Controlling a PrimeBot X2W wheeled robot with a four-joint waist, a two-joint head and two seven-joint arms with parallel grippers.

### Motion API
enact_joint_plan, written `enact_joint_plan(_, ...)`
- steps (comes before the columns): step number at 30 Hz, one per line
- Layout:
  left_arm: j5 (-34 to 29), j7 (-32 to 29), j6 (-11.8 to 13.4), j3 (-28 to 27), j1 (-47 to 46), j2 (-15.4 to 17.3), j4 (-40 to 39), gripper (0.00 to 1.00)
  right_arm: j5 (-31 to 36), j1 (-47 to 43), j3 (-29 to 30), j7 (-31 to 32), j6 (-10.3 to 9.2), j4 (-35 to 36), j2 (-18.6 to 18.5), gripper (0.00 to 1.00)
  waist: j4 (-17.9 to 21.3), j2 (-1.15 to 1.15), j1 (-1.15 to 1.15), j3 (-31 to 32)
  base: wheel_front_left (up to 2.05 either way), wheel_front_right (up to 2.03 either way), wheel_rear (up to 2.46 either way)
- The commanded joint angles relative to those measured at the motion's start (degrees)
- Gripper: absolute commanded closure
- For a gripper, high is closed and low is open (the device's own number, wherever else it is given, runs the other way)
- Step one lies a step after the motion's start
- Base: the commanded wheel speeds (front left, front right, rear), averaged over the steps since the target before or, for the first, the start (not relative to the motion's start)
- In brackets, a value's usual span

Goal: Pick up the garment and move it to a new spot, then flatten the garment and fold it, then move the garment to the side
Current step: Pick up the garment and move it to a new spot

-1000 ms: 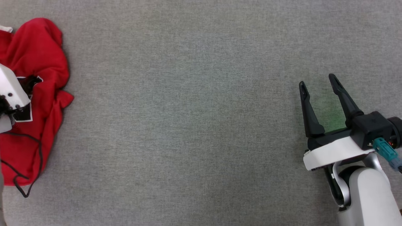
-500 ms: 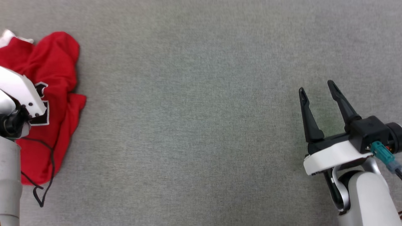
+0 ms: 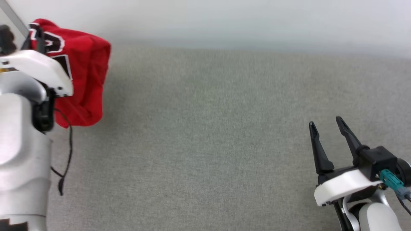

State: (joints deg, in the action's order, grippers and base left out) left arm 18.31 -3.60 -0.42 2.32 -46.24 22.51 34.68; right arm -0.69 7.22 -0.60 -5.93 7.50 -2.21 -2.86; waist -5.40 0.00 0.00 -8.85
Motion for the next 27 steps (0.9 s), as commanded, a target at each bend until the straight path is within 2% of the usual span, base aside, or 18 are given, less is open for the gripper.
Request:
enact_joint_plan(1,-0.2,1.2,0.2,0.4,0.8,-0.6,-0.7,1.0,-0.4,-0.9,0.1,0.1,-0.02,0.0,0.0,0.0,-0.1,0.0,0.0,4.0,0.0,0.0,0.0)
enact_joint_plan(8,-0.4,4.9,-0.1,4.6,4.1,-7.3,-5.7,1.0,-1.1,-3.6,0.6,1.1,-0.02,1.1,0.0,0.0,2.4,0.0,0.0,8.4,0.0,0.0,0.0)
enact_joint_plan(16,1.6,4.2,-2.0,11.0,10.3,-16.3,-9.9,1.0,-1.8,-5.1,1.3,2.3,-0.02,3.0,0.0,0.0,7.4,0.0,0.0,8.7,0.0,0.0,0.0)
enact_joint_plan(22,4.6,3.1,-4.7,19.4,16.1,-19.1,-11.2,1.0,-2.3,-5.2,2.3,2.4,-0.02,3.5,0.0,0.0,10.1,0.0,0.0,6.3,0.0,0.0,0.0)
enact_joint_plan(27,6.1,1.7,-4.5,26.7,22.3,-19.5,-10.8,1.0,-3.0,-4.1,1.8,1.8,-0.02,3.0,0.0,0.0,11.8,0.0,0.0,3.8,0.0,0.0,0.0)
